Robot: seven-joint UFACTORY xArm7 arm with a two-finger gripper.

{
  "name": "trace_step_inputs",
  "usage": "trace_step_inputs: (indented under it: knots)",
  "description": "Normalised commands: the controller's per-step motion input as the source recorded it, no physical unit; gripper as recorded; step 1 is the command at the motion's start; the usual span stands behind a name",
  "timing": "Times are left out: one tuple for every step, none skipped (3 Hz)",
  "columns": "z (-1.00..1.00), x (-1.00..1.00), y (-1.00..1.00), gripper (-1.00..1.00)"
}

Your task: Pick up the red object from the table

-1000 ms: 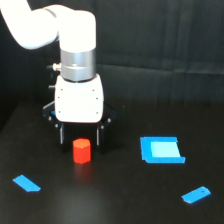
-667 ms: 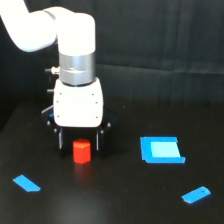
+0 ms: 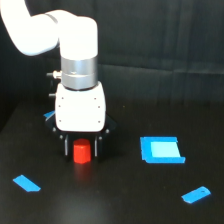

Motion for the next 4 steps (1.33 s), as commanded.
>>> trace_step_inputs:
  knots:
    - [-0.03, 0.14, 0.01, -1.0]
    - [0.08, 0.1, -0.01, -0.99]
    - [-0.03, 0.13, -0.03, -0.99]
    - [0.97, 0.02, 0.0, -1.0]
